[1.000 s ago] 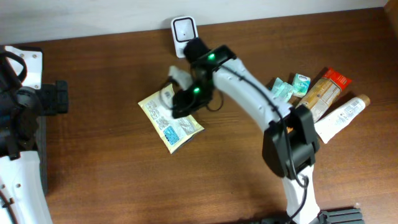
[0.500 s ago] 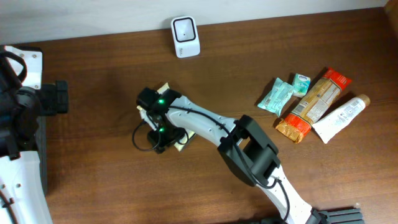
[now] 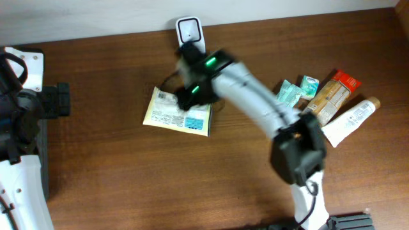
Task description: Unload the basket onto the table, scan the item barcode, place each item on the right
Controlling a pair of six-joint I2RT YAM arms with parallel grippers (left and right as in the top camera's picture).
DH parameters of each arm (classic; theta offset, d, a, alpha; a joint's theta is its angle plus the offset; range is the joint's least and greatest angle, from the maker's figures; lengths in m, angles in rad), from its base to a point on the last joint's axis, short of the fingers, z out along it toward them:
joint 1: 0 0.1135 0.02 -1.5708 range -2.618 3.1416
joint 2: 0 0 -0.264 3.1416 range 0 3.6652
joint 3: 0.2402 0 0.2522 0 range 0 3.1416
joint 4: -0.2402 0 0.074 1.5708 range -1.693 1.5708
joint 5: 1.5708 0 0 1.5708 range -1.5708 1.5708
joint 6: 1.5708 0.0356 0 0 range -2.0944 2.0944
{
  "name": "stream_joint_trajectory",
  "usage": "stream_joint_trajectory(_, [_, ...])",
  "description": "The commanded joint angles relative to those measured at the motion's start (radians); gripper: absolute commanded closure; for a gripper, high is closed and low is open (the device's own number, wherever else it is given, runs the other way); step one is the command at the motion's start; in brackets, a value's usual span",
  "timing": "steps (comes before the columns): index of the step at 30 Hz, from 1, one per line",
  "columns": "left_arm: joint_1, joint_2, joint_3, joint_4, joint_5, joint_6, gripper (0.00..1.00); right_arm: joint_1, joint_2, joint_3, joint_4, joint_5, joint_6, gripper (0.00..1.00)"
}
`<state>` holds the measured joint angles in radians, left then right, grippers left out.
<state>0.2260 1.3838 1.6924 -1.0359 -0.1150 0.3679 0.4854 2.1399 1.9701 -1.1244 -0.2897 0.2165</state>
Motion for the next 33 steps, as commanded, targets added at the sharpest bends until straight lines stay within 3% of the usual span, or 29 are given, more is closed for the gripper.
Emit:
stream_joint_trajectory(1, [0.004,-0.003,0.01,0.001,0.006,0.012,0.01,-0.17,0.016,-0.04,0.007,-0.143,-0.02,0.18])
stream_joint_trajectory(7, [0.004,-0.003,0.01,0.001,0.006,0.012,0.01,-0.219,0.066,-0.222,0.165,-0.324,-0.02,0.1])
stream_joint_trajectory(17, [0.004,-0.003,0.01,0.001,0.006,0.012,0.01,-0.066,0.095,-0.467,0.693,-0.262,0.322,0.14])
stream_joint_trajectory(18, [0.004,-0.003,0.01,0.001,0.006,0.012,0.01,-0.049,0.106,-0.468,0.7,-0.197,0.348,0.18])
stream_joint_trajectory(19, [0.004,-0.003,0.01,0.001,0.006,0.012,0.01,-0.039,0.109,-0.468,0.7,-0.166,0.355,0.28])
stream_joint_trajectory(20, [0.004,-0.003,0.01,0.001,0.006,0.012,0.01,-0.025,0.123,-0.468,0.705,-0.13,0.368,0.46])
stream_joint_trajectory(21, [0.004,-0.003,0.01,0.001,0.006,0.012,0.01,-0.02,0.13,-0.468,0.711,-0.127,0.369,0.71])
stream_joint_trajectory(22, [0.004,-0.003,0.01,0.001,0.006,0.012,0.01,-0.018,0.137,-0.468,0.714,-0.128,0.369,0.86])
stream_joint_trajectory(23, [0.004,-0.003,0.01,0.001,0.006,0.012,0.01,-0.018,0.137,-0.468,0.713,-0.13,0.369,0.94])
stream_joint_trajectory(27, [0.004,-0.003,0.01,0.001,0.006,0.012,0.01,-0.03,0.112,-0.46,0.705,-0.158,0.355,0.96])
stream_joint_trajectory(29, [0.004,-0.003,0.01,0.001,0.006,0.012,0.01,-0.036,0.066,-0.431,0.66,-0.169,0.276,0.96])
stream_joint_trajectory(33, [0.004,-0.003,0.01,0.001,0.006,0.012,0.01,-0.036,-0.03,-0.253,0.4,-0.194,0.068,0.96])
